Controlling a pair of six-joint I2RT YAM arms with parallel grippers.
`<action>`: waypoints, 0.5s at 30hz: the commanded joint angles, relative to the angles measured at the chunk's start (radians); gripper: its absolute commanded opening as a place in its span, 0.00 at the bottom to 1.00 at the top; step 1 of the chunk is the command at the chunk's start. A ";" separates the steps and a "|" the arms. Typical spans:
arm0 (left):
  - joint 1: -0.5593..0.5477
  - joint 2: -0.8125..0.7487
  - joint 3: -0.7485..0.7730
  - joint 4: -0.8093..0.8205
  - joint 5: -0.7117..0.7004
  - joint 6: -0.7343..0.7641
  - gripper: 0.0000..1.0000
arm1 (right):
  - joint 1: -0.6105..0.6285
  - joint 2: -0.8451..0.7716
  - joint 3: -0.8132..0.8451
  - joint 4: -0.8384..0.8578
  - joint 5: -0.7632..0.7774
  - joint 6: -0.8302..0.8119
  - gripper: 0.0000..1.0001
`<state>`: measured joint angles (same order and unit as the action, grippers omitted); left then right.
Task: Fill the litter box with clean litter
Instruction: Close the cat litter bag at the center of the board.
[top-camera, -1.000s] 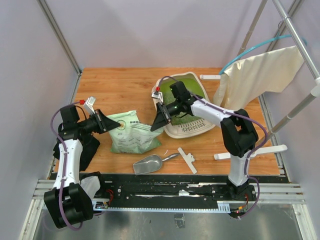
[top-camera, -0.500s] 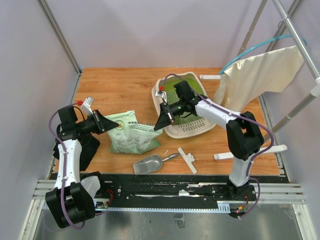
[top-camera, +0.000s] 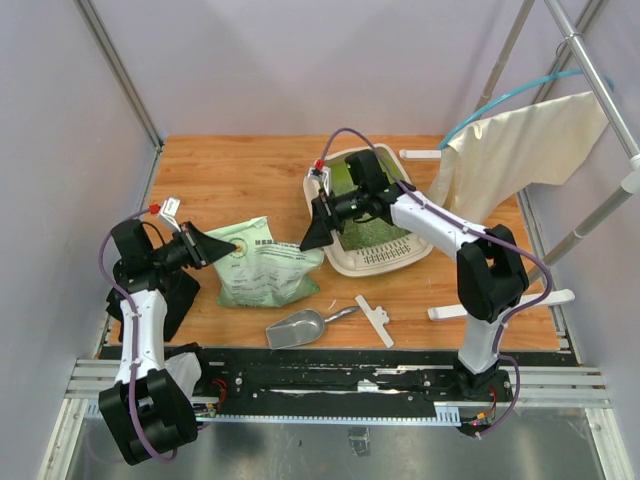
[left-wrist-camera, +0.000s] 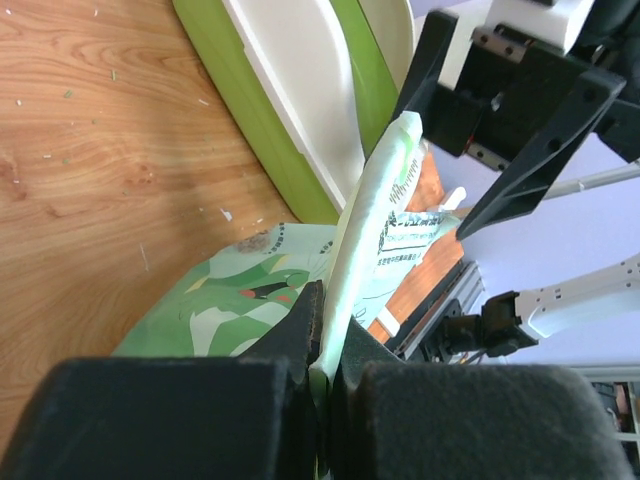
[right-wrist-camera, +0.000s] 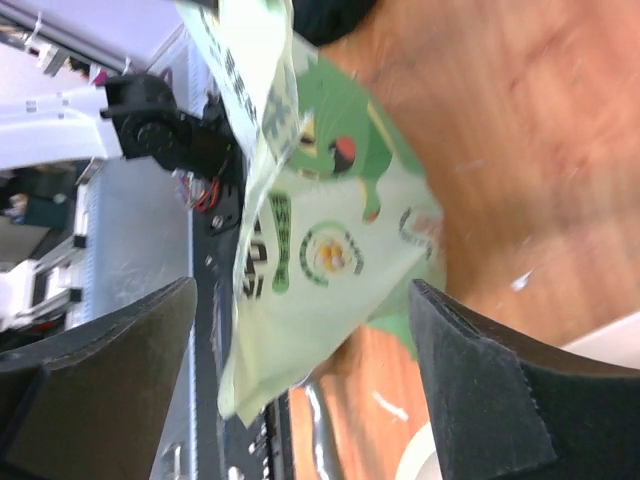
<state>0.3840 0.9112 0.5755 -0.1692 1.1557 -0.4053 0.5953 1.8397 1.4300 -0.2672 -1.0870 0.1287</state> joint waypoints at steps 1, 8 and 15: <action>0.007 -0.019 0.012 0.087 0.050 -0.031 0.00 | 0.045 0.014 0.122 0.111 0.046 0.036 0.88; 0.008 -0.004 0.035 0.075 0.044 -0.022 0.01 | 0.171 0.209 0.244 0.132 0.019 0.186 0.93; 0.007 0.003 0.040 0.077 0.038 -0.013 0.01 | 0.187 0.207 0.175 0.269 -0.089 0.371 0.63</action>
<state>0.3840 0.9165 0.5755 -0.1593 1.1576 -0.4076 0.7902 2.0701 1.6135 -0.1013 -1.0813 0.3683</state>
